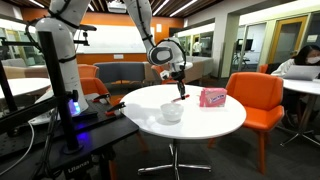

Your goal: Take the marker from the table and put it in the white bowl

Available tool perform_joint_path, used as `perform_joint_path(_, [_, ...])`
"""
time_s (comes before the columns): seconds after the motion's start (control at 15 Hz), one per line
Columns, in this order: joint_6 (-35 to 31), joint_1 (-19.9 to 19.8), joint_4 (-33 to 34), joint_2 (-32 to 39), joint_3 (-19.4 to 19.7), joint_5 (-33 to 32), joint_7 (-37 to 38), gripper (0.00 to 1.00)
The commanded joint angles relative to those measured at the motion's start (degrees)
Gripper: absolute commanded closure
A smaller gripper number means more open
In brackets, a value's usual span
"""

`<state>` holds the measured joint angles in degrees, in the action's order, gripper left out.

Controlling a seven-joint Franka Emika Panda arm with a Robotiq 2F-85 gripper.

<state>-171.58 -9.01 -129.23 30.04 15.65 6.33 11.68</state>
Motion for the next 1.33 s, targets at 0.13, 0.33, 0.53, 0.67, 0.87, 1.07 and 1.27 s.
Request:
perform_joint_path(0.13, [-4.7,1.0,-4.0,-0.8,2.0,0.5,0.9,0.95])
perform_joint_path(0.33, [-7.2,0.2,-5.8,0.0,1.0,1.2,0.4,0.95])
perform_joint_path(0.53, [-9.2,0.0,-6.7,0.9,0.9,1.7,0.4,0.95])
perform_joint_path(0.67, [-9.6,0.1,-6.6,1.7,1.1,2.2,0.4,0.95])
perform_joint_path(0.87, [-7.3,-0.9,-6.6,1.3,0.1,2.4,-0.3,0.53])
perform_joint_path(1.07, [-2.9,-1.1,-7.8,-2.2,0.3,1.2,-2.1,0.33])
perform_joint_path(1.27, [1.8,-1.0,-10.2,-8.7,1.0,-2.5,-7.1,0.11])
